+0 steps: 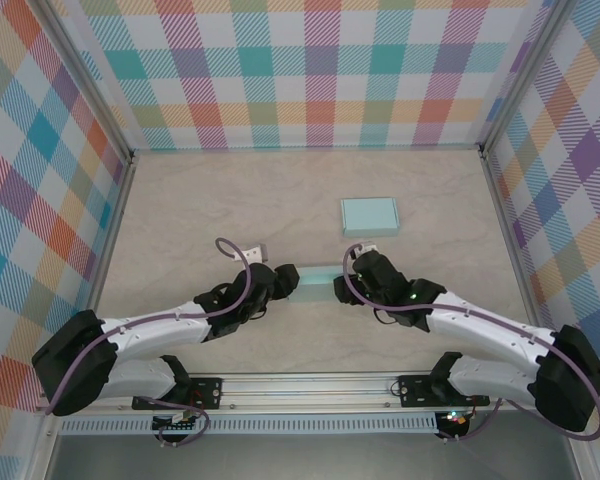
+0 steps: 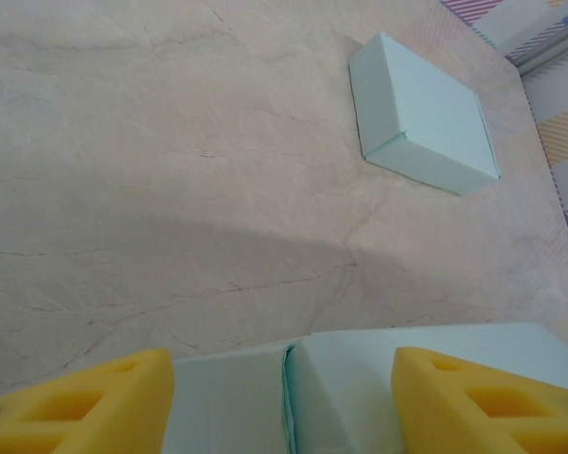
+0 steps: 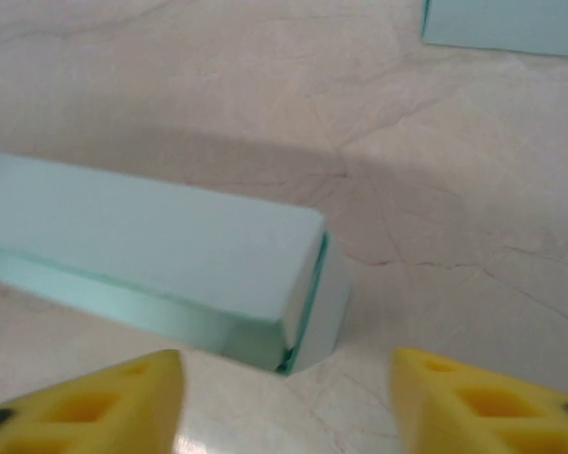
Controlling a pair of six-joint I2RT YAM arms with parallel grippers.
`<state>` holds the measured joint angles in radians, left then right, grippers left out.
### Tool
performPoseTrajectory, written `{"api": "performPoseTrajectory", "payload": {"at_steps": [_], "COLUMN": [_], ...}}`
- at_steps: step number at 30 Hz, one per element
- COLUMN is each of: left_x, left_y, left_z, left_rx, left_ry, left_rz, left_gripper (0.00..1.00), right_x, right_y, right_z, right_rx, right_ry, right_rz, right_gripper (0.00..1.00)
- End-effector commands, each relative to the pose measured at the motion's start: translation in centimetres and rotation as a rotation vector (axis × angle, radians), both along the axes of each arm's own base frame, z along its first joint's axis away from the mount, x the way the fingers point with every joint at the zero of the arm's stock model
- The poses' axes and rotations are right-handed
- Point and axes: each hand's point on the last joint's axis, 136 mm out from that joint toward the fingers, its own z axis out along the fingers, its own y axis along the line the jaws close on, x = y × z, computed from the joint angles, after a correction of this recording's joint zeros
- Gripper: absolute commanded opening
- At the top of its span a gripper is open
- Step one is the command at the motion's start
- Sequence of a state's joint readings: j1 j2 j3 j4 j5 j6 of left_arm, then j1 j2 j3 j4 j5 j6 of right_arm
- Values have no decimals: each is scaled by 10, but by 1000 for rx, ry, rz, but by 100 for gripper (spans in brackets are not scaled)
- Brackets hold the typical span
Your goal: Fold the paper box
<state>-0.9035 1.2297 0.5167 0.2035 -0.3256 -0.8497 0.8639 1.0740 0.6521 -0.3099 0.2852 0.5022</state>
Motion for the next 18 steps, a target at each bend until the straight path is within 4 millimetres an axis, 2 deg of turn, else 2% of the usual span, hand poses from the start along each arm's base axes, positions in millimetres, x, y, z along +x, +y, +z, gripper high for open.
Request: {"api": "performPoseTrajectory", "payload": {"at_steps": [1, 4, 7, 14, 18], "left_x": [-20, -21, -22, -24, -25], "left_y": [17, 20, 22, 22, 24], "left_z": [-46, -46, -46, -55, -61], "left_rx": [148, 154, 166, 184, 195], "left_ry": [99, 92, 88, 104, 118], "left_rz": [-16, -12, -14, -17, -8], "left_gripper": [62, 62, 62, 61, 60], "right_x": [-10, -8, 2, 24, 27], "right_y": [11, 8, 2, 7, 7], "right_z": [36, 51, 54, 24, 4], "right_rx": [106, 125, 101, 75, 62], "right_ry": [21, 30, 69, 201, 257], "right_rz": [29, -12, -93, -152, -158], "right_gripper": [70, 84, 86, 86, 84]}}
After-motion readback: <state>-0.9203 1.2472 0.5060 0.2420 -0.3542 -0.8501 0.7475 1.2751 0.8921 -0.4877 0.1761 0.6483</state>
